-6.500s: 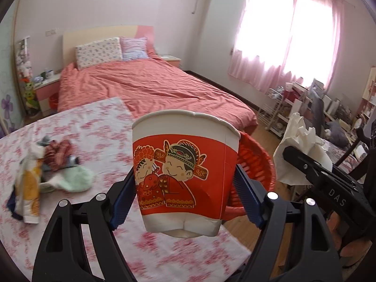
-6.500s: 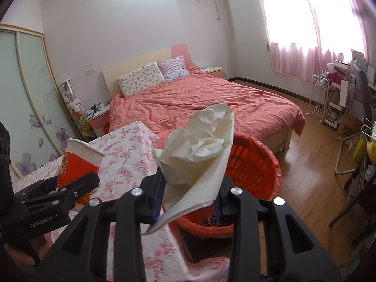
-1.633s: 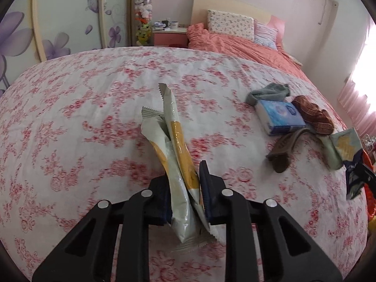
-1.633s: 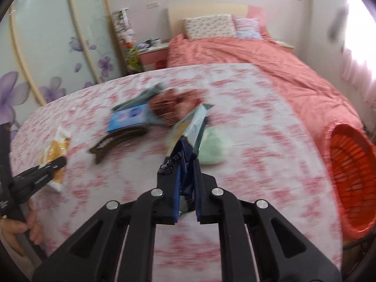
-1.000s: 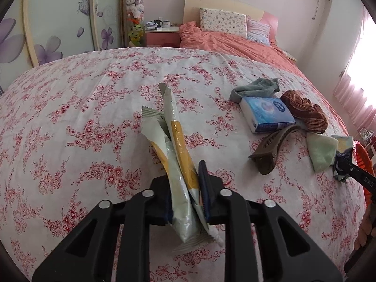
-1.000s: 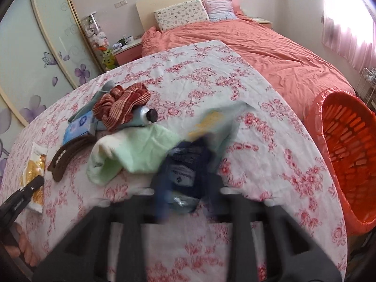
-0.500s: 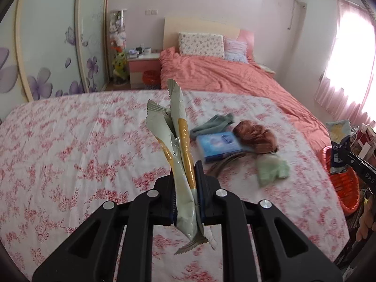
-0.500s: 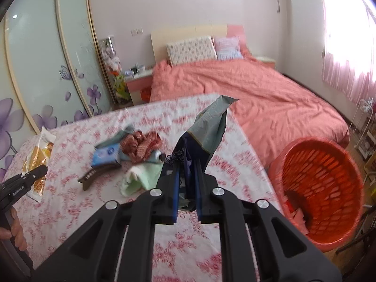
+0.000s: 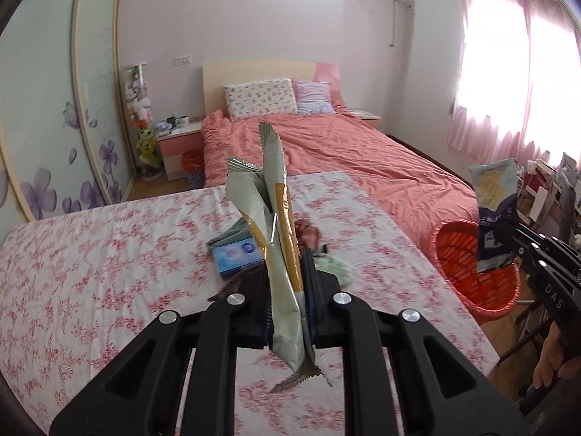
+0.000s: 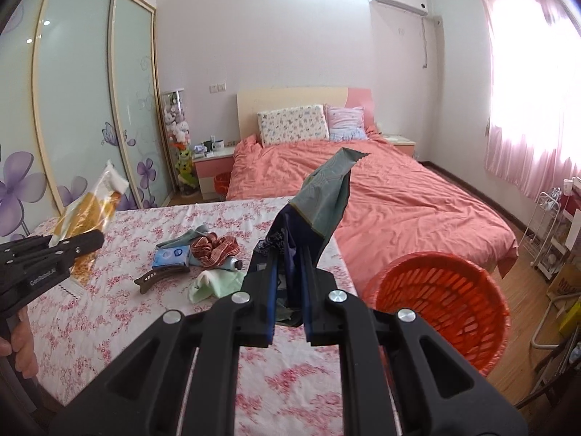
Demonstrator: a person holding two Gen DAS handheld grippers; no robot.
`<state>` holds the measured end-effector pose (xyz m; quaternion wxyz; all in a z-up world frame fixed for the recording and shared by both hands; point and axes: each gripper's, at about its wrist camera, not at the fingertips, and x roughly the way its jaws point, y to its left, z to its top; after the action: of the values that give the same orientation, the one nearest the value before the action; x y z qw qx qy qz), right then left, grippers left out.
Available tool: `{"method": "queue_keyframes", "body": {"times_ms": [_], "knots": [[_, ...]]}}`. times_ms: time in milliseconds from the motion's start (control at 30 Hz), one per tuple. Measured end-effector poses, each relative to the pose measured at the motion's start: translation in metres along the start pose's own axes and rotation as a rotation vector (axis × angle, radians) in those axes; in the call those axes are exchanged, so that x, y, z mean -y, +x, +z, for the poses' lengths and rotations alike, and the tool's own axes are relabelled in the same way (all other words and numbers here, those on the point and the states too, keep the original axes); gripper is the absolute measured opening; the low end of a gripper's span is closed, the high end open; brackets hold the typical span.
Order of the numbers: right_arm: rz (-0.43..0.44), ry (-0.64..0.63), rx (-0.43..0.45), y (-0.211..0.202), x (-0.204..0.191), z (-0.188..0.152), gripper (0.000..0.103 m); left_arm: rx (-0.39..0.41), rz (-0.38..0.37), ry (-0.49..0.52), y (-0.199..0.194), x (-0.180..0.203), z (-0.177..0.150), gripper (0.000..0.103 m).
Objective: Collect trash
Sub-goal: 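Carry wrappers and blue packet over the orange basket and open both tools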
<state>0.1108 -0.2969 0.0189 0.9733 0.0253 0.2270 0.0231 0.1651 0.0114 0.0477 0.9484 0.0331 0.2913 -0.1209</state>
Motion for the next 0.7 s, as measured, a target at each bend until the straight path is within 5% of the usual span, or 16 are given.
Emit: {"method": "queue_keyframes", "body": {"times_ms": [700], "knots": [[-0.122,0.15,-0.015,-0.024,0.116,-0.032,0.012,-0.04,-0.305,0.121,0.045,0.146,0.013,0.015]]}}
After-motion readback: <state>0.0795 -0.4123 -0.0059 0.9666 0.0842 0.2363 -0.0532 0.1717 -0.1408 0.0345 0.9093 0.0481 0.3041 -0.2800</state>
